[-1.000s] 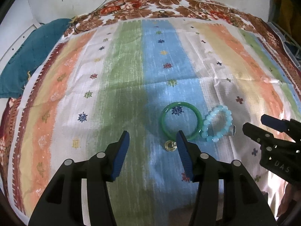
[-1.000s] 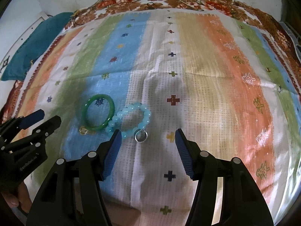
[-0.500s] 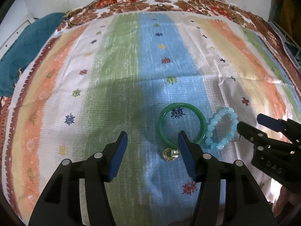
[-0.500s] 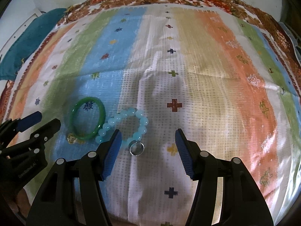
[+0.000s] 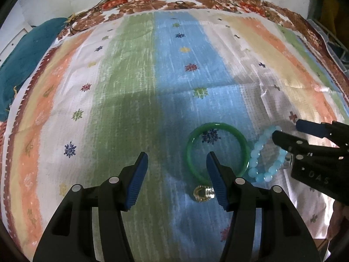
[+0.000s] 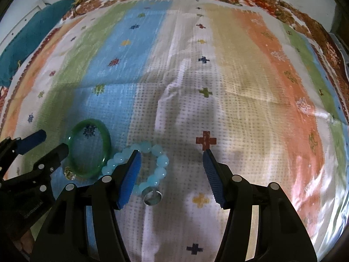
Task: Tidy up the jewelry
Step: 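Move both open tools toward the green bangle and light-blue beaded bracelet, then grasp the green bangle with the left tool while the right grasps the light-blue bracelet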
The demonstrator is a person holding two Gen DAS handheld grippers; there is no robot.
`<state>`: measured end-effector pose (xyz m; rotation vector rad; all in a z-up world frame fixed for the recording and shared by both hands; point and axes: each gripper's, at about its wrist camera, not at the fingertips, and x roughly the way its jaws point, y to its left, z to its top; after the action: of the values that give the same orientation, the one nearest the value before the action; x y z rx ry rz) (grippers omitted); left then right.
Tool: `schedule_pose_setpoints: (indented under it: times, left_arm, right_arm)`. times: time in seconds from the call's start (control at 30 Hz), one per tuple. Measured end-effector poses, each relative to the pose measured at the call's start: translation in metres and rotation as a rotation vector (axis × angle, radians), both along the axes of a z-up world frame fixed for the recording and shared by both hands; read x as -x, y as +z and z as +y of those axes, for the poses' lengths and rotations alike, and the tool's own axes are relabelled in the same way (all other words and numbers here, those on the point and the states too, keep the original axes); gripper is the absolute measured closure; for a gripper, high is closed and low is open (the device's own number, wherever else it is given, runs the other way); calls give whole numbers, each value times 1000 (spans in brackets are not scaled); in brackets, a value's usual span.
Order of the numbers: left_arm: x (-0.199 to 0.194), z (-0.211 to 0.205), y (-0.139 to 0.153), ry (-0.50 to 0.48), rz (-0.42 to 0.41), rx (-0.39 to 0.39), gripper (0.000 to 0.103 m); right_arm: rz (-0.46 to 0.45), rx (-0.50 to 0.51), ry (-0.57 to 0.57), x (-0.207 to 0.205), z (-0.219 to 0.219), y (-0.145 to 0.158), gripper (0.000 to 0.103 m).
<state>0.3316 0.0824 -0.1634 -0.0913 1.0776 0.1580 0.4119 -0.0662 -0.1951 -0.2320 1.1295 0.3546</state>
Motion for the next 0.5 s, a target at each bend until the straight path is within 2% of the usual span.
schedule_pose_setpoints:
  times: [0.1,0.23,0.33,0.4,0.5]
  left_arm:
    - [-4,0,-6,-3,9,23,47]
    - [-9,0,-20,9,57,-4,47]
    - [-6,2,-21,11,47,10,48]
    - [-5,3,-21,8,46,19,50]
    - [-4,4,-22,3,45,16,56]
  right_arm:
    - [3,1,2,-1,0,-2,44]
    - [5,18,20,-1,3,-6,44]
    - [22,11,18,-3,2,-7,44]
    - [22,12,21,-2,1,-7,48]
    - [21,22,32,0,2,-8,62]
